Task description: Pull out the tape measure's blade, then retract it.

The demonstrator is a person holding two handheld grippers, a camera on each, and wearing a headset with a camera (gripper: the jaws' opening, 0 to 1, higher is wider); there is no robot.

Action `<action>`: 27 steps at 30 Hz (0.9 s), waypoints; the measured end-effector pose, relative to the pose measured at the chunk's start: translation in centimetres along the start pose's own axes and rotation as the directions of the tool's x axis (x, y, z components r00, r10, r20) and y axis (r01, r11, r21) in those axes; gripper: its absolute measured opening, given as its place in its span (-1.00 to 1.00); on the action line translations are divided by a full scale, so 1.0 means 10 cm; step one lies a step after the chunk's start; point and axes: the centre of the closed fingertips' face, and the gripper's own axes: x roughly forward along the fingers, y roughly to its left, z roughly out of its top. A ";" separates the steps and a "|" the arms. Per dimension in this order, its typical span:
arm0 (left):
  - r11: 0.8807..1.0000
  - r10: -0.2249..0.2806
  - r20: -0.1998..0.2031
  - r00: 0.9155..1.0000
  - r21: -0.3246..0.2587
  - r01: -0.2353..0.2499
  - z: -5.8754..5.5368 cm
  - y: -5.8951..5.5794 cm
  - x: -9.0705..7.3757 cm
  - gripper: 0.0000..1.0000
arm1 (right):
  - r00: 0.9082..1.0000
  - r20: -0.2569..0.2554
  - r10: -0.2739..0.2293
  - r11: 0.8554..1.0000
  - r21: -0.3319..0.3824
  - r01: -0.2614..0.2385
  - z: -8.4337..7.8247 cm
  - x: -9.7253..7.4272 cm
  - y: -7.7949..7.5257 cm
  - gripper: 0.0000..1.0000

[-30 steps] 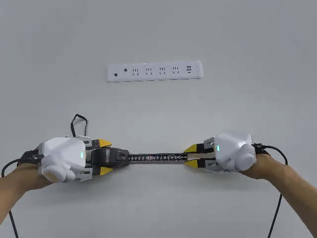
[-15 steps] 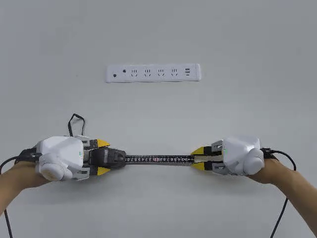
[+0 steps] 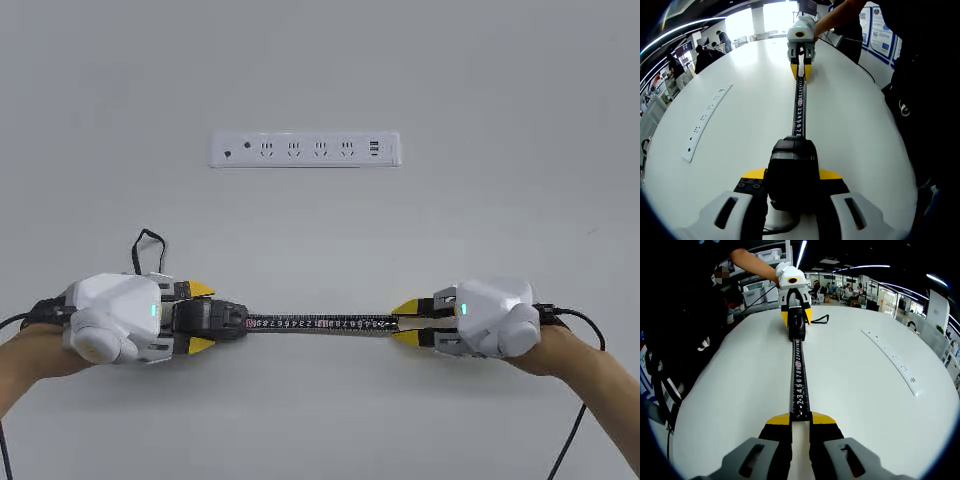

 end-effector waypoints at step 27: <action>1.000 0.003 -0.009 1.000 -0.009 -0.003 0.02 0.00 0.00 -0.36 | 1.000 -0.014 -0.010 1.000 0.000 0.010 -0.14 -0.13 -0.03 -0.80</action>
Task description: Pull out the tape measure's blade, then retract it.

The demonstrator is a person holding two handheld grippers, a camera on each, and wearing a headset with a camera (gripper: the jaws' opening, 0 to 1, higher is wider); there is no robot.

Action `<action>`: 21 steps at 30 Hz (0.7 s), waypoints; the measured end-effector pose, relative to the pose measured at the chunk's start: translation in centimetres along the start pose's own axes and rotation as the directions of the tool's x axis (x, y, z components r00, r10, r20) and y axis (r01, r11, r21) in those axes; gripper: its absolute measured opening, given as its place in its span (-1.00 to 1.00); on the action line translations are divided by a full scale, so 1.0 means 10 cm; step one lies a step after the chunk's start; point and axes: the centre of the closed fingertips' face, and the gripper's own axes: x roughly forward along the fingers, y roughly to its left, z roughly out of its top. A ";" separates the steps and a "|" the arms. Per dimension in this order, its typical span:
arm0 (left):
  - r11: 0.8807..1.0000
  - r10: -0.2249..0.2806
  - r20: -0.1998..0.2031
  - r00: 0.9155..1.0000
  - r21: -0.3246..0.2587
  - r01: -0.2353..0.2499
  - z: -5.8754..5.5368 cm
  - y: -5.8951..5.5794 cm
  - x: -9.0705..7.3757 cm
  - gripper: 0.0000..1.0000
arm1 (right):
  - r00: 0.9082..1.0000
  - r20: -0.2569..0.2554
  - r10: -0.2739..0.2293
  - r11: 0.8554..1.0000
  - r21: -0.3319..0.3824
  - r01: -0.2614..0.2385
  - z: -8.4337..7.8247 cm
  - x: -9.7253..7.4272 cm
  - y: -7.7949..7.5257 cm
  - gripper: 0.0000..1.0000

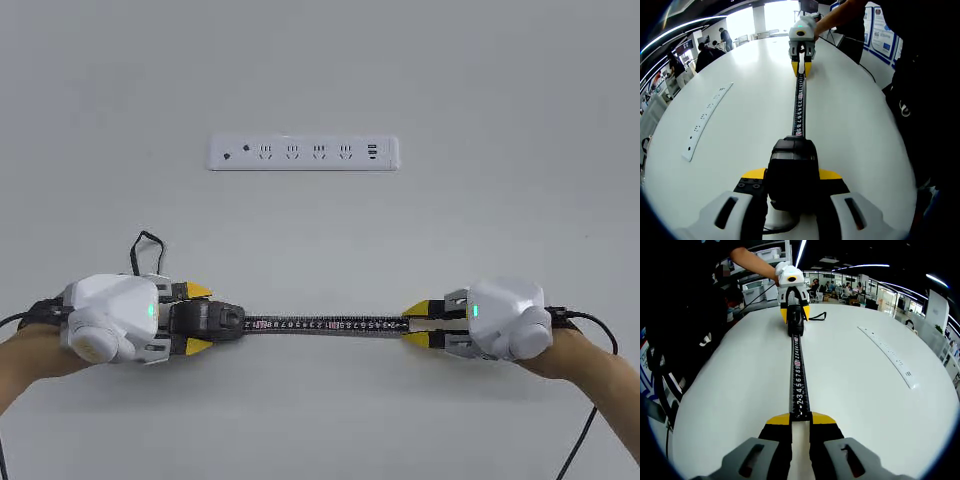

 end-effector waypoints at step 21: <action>1.000 0.009 -0.011 1.000 0.003 -0.009 -0.01 0.01 0.00 -0.34 | 1.000 -0.025 -0.007 1.000 -0.012 0.006 -0.11 -0.01 -0.01 -0.77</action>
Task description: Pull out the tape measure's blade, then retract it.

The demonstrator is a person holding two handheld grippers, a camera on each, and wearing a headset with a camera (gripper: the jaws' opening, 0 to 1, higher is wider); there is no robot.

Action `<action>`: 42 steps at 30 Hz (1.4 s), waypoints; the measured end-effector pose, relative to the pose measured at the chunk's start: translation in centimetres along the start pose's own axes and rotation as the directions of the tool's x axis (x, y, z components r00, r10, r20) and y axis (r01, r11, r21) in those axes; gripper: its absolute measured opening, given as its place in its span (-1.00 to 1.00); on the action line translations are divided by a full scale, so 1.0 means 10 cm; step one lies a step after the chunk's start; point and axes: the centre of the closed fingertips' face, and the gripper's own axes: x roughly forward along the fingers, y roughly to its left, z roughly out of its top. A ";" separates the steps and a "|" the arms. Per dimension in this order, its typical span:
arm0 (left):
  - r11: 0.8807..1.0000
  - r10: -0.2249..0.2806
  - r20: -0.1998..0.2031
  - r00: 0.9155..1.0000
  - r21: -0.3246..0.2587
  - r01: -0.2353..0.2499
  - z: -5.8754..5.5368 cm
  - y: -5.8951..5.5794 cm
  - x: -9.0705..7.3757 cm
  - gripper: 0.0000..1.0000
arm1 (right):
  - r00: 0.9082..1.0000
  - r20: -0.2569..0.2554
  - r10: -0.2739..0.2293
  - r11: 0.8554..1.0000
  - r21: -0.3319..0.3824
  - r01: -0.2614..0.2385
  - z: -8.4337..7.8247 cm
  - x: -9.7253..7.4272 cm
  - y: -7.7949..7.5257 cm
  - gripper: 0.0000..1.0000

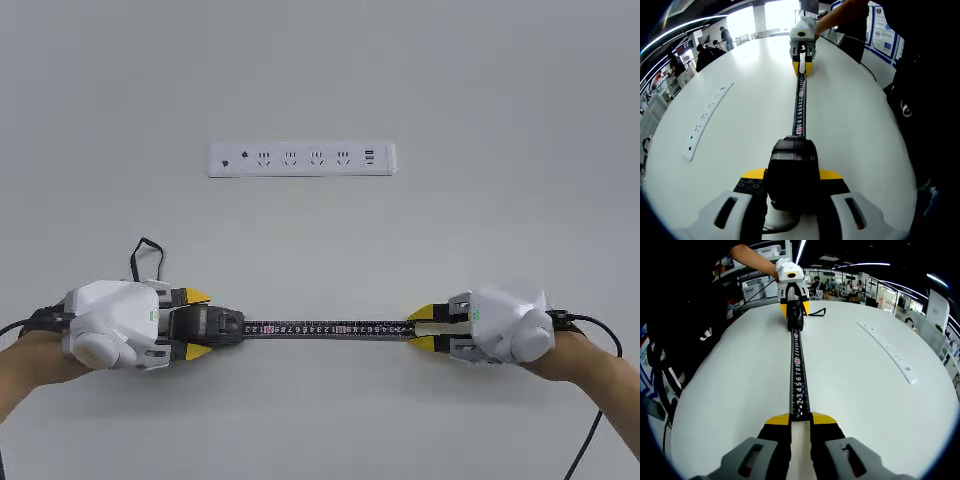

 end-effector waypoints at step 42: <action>0.989 0.081 0.027 0.996 -0.128 -0.077 0.01 -0.07 -0.18 -0.03 | 0.985 -0.022 -0.172 0.973 0.154 0.174 0.06 -0.24 0.05 -0.12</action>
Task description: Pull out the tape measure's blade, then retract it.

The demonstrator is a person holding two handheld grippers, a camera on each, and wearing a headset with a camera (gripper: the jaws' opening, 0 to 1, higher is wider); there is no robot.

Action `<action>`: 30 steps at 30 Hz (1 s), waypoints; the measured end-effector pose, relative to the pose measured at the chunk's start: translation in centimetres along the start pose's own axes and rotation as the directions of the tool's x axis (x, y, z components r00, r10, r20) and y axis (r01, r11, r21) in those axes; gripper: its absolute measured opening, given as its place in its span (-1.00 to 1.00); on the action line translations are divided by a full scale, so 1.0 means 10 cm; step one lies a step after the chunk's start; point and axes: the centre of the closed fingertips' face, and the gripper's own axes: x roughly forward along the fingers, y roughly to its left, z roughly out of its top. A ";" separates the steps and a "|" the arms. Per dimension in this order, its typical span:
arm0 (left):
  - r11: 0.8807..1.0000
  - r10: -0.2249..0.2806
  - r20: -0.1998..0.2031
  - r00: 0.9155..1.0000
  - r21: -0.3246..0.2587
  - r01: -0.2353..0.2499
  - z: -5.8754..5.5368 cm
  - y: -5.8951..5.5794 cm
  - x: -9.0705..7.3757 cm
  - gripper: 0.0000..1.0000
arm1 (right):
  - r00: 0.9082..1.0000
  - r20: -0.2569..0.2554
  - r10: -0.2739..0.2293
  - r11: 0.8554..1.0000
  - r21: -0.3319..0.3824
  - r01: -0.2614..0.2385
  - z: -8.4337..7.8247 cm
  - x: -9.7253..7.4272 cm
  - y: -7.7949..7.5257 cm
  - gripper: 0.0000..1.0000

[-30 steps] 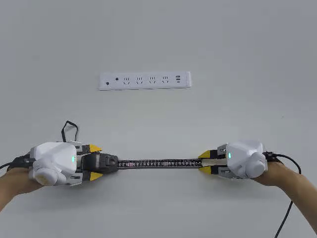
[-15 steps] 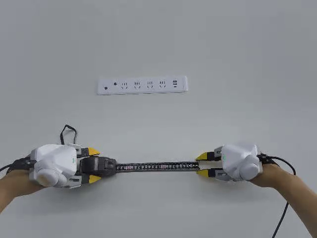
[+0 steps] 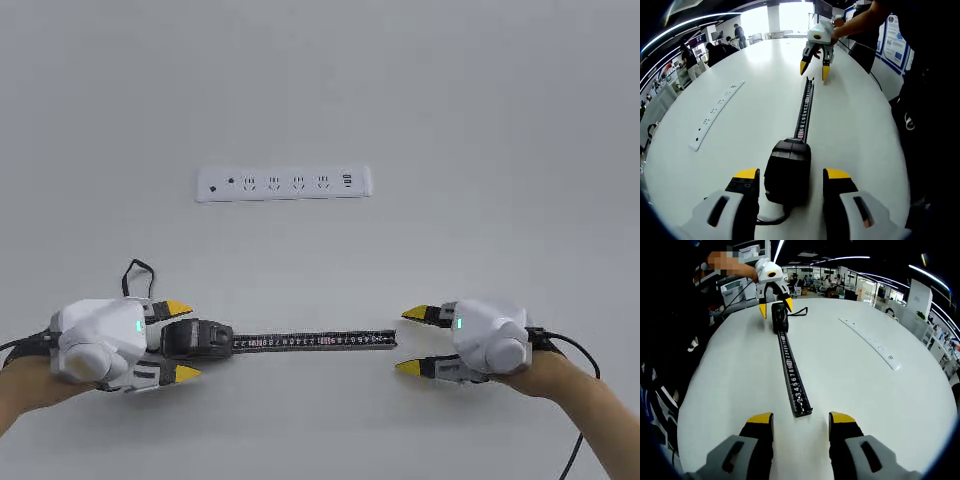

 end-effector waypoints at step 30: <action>0.860 0.386 0.052 0.921 -0.380 -0.339 -0.04 -0.35 -0.56 0.78 | 0.938 0.070 -0.339 0.894 0.334 0.299 0.32 -0.39 0.52 0.57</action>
